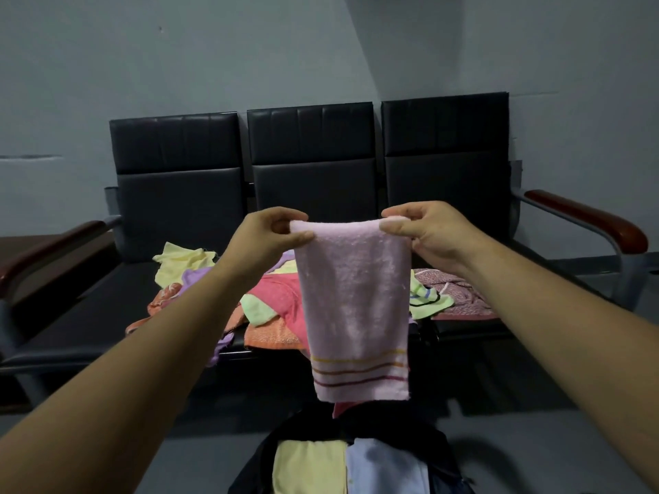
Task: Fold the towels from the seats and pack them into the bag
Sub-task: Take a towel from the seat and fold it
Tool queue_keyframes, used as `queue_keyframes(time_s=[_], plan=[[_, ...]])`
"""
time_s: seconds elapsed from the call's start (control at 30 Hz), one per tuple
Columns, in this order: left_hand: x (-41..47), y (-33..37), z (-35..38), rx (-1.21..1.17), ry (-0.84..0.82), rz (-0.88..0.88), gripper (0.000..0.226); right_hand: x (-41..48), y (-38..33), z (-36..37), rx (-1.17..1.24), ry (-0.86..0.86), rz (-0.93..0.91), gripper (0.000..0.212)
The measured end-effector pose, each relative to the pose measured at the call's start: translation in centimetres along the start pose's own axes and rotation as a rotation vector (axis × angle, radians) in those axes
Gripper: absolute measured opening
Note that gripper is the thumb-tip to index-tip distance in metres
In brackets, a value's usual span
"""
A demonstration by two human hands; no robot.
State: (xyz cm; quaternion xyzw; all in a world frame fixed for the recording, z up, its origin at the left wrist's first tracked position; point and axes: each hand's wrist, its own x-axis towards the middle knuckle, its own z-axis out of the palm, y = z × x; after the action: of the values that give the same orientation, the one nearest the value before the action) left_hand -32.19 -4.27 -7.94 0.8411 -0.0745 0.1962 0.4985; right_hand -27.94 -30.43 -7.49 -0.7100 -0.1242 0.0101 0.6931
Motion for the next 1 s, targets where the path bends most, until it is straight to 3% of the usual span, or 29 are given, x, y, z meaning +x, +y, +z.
queue_keyframes(time_s=[0.1, 0.17, 0.23, 0.33, 0.43, 0.5, 0.57, 0.63, 0.73, 0.83, 0.9, 1.0], plan=[[0.0, -0.3, -0.2, 0.189, -0.002, 0.065, 0.031, -0.1, 0.1, -0.5, -0.349, -0.019, -0.049, 0.036], [0.0, -0.6, -0.1, 0.307, 0.021, 0.112, 0.025, -0.3, 0.0, -0.4, -0.605, 0.017, -0.117, 0.027], [0.0, -0.9, 0.1, 0.348, 0.061, 0.128, 0.021, -0.4, 0.2, -0.2, -0.686, 0.056, -0.176, 0.017], [-0.4, -1.2, 0.5, 0.206, 0.095, 0.085, 0.015, -0.4, 0.6, -0.3, -0.45, 0.072, -0.203, 0.009], [-0.9, -0.9, 1.0, -0.107, -0.005, 0.002, 0.016, -1.0, 0.8, 0.0, 0.102, -0.044, -0.098, 0.007], [-1.1, -0.6, 1.4, -0.193, -0.047, -0.007, 0.022, -1.3, 1.0, 0.8, 0.38, -0.117, -0.033, 0.008], [-1.2, -0.6, 2.0, -0.186, -0.045, 0.002, 0.025, -1.3, 1.1, 1.9, 0.43, -0.132, -0.021, 0.01], [-1.6, -0.9, 2.5, -0.342, -0.054, -0.061, 0.023, -1.1, 0.6, 2.6, 0.441, -0.089, -0.013, 0.01], [-2.5, -2.8, 3.2, -0.606, -0.287, -0.224, 0.032, -0.5, -0.3, 2.7, 0.524, -0.042, 0.007, 0.008], [-4.2, -4.7, 4.6, -0.463, -0.476, -0.282, 0.034, 0.1, -0.5, 2.6, 0.538, -0.016, 0.026, 0.01], [-5.2, -5.0, 5.5, -0.542, -0.477, -0.347, 0.02, 0.5, -0.1, 2.2, 0.509, 0.016, 0.041, 0.012], [-6.3, -4.5, 6.4, -0.775, -0.408, -0.484, 0.032, 1.1, 1.6, 0.9, 0.291, 0.156, 0.071, 0.012]])
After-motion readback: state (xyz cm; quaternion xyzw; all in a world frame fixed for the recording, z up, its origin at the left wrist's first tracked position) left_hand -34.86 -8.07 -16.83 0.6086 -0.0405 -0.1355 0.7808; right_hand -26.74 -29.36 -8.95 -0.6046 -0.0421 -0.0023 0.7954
